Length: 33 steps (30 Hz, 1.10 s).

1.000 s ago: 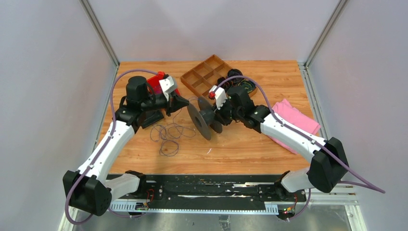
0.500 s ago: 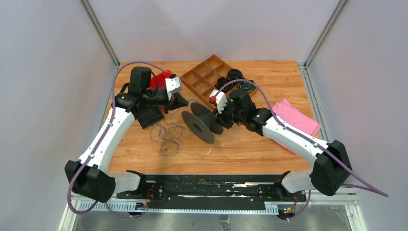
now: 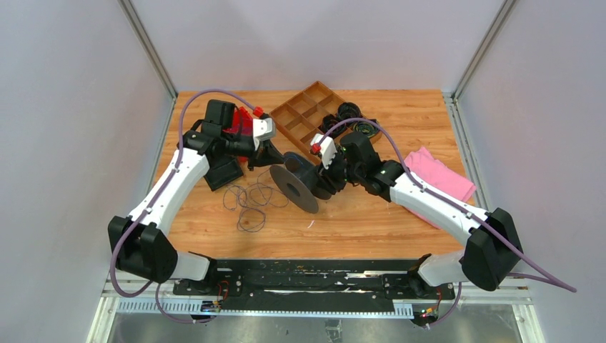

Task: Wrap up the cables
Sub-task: Wrap the cable around the cable reel.

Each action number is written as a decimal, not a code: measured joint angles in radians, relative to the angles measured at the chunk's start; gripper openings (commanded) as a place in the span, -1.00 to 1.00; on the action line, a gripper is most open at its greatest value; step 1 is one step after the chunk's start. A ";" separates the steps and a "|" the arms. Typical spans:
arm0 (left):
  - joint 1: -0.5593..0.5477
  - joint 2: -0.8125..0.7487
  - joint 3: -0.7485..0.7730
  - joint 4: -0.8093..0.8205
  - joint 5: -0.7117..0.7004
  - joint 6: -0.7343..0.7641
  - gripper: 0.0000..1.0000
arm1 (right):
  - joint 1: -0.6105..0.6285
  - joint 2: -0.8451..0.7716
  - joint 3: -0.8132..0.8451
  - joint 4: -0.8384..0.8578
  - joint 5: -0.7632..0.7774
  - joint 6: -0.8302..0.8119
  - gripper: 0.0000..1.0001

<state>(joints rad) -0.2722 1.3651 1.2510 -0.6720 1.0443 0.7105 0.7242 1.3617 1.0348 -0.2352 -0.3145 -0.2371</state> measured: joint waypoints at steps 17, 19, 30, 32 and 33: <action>-0.019 0.142 0.011 -0.013 0.132 -0.011 -0.99 | 0.000 -0.025 -0.109 0.233 -0.037 -0.016 0.00; -0.019 0.154 0.015 -0.013 0.138 -0.015 -0.99 | 0.000 -0.031 -0.146 0.279 -0.046 -0.014 0.01; -0.019 0.246 0.070 -0.015 0.165 -0.090 -0.99 | 0.009 -0.053 -0.213 0.433 -0.018 -0.015 -0.05; -0.019 0.254 0.075 -0.015 0.168 -0.098 -0.99 | 0.016 -0.057 -0.214 0.446 0.001 -0.018 -0.09; -0.019 0.258 0.077 -0.015 0.169 -0.102 -0.99 | 0.019 -0.059 -0.214 0.452 0.007 -0.019 -0.12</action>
<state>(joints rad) -0.2916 1.6230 1.3281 -0.6872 1.2133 0.6086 0.7437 1.3029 0.8211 0.2169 -0.3073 -0.2558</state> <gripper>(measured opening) 0.013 0.474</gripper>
